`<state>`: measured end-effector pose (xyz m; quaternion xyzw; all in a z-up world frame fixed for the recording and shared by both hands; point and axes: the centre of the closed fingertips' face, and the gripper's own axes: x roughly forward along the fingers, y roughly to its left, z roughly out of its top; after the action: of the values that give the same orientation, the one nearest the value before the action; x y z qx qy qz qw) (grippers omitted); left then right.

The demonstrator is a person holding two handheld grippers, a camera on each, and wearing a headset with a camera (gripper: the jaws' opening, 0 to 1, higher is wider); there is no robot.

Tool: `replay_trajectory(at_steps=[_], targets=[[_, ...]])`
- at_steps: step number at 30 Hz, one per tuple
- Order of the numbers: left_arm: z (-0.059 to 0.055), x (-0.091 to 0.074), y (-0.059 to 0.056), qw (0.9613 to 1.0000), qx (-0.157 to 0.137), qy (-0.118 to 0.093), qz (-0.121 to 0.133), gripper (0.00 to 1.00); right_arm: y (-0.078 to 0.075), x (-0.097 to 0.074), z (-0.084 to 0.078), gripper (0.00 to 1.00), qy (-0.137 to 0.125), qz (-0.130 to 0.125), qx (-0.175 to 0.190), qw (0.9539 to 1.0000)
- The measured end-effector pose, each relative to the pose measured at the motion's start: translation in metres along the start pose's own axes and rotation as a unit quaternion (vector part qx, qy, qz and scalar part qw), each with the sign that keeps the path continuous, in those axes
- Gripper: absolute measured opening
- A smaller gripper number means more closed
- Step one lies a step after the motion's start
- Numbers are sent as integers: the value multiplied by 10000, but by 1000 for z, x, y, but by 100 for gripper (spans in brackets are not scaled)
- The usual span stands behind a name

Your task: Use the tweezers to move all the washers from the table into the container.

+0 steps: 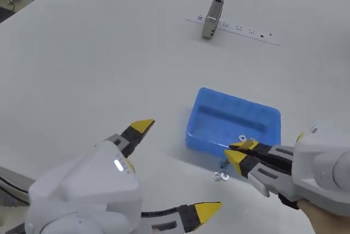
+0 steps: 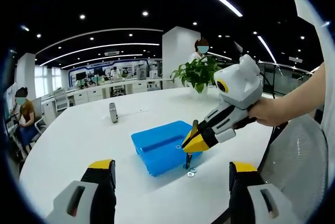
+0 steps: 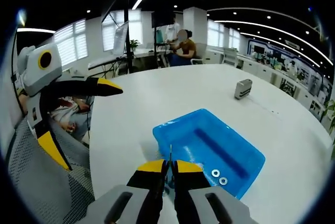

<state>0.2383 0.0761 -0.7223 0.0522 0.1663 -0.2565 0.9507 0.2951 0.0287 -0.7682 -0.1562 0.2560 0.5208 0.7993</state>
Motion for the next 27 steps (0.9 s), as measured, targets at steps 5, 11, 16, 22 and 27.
replay_trajectory(at_steps=[5, 11, 16, 22, 27], targets=[[0, 0, 0, 10000, 0, -1, -6, 91, -2, -1, -1, 2, 51, -20, -52, 10000], [0, 0, 0, 10000, -5, -14, -14, 91, -3, 0, -1, 2, 68, -39, -84, 9999], [1, 0, -1, 10000, 3, -13, -11, 91, -5, -1, -1, 2, 161, -151, -282, 9994], [1, 0, 0, 10000, 3, -13, -7, 91, -6, -3, -3, 2, 146, -118, -204, 9996], [1, 0, -1, 10000, 5, -12, -25, 91, -4, -3, -2, 2, 93, -11, 31, 10000]])
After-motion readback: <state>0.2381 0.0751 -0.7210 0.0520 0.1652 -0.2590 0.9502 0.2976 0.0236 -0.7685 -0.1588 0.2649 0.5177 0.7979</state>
